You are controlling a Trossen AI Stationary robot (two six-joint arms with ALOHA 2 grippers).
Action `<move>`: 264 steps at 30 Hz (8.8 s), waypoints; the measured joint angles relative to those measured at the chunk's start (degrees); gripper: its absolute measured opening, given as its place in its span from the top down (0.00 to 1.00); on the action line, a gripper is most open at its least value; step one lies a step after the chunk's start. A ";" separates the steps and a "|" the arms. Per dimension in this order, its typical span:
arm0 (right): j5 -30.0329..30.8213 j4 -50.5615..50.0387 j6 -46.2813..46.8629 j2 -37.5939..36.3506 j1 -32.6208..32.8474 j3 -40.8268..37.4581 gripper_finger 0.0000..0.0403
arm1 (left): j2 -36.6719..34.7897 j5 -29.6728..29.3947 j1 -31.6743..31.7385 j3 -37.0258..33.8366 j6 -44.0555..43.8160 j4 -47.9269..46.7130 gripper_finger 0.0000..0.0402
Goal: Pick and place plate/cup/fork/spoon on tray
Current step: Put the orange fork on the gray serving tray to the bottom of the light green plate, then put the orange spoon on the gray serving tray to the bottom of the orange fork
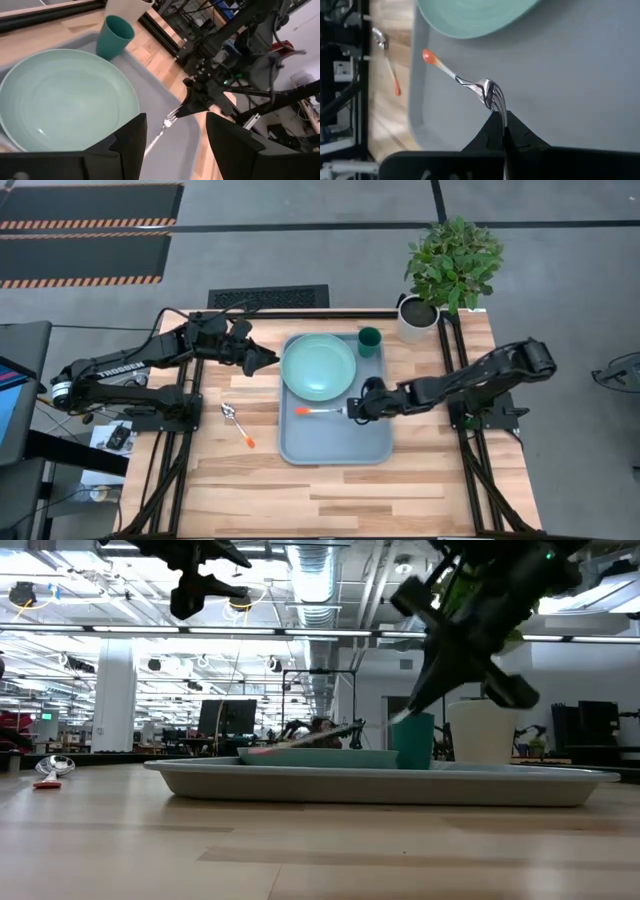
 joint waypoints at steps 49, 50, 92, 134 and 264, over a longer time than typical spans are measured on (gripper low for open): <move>-2.05 2.62 -0.59 13.34 -1.46 0.06 0.79 | 0.02 -0.79 -0.02 -0.04 -0.83 -0.53 0.53; -2.05 2.46 -0.72 13.30 -1.46 0.06 0.77 | 0.02 -0.79 -0.02 -0.04 -0.83 -0.81 0.53; 4.47 -28.42 -6.42 -15.40 1.25 0.10 0.45 | 3.21 -35.89 -34.81 -0.04 -67.23 -48.42 0.53; -3.47 -26.88 -20.85 -15.38 -4.55 0.10 0.45 | 35.03 -27.42 -44.92 -10.25 -100.35 -30.76 0.53; -17.30 0.49 -37.71 -14.86 -20.57 0.08 0.61 | 46.60 -19.47 -15.85 32.22 42.29 -11.58 1.00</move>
